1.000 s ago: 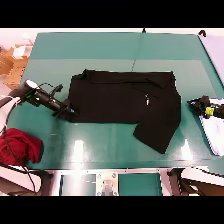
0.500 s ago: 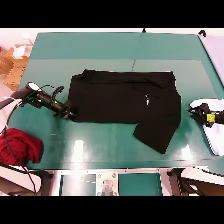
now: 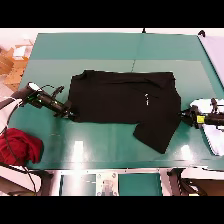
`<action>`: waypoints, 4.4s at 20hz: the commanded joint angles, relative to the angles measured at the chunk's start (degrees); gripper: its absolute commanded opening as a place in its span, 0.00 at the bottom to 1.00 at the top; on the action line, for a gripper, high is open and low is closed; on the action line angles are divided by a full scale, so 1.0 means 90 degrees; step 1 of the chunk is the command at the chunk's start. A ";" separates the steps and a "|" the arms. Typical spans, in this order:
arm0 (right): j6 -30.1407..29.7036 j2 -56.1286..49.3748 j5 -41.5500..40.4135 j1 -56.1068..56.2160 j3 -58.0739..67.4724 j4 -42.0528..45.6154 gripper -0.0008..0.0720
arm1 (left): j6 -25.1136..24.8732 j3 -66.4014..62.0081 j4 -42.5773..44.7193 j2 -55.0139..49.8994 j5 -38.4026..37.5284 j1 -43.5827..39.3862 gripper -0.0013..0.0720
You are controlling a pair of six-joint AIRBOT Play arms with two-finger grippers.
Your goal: Fold the shirts.
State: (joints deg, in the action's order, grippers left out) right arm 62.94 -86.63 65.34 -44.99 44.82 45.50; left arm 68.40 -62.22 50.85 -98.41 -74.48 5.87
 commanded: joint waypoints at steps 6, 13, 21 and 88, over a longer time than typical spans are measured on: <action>-0.0236 -0.0221 0.0134 0.0102 -0.0002 0.0243 0.48 | 0.0010 0.0002 0.0010 -0.0005 0.0874 0.0000 0.05; -0.0758 0.0007 0.0896 0.0104 0.0015 -0.0279 0.04 | -0.0180 -0.0425 -0.0092 0.0095 0.0289 0.0000 0.05; -0.0835 0.3009 0.1253 0.0100 0.3223 -0.4631 0.04 | 0.0175 -0.3988 -0.0556 0.3118 0.0253 0.0000 0.05; -0.0027 -0.1739 -0.1413 0.2234 0.3645 -0.0782 0.28 | -0.0461 -0.2142 -0.0029 -0.0308 0.1610 0.0044 0.13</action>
State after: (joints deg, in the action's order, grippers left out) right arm 61.45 -102.50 49.71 -24.21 76.44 38.52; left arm 62.54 -80.36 50.61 -101.16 -56.27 6.00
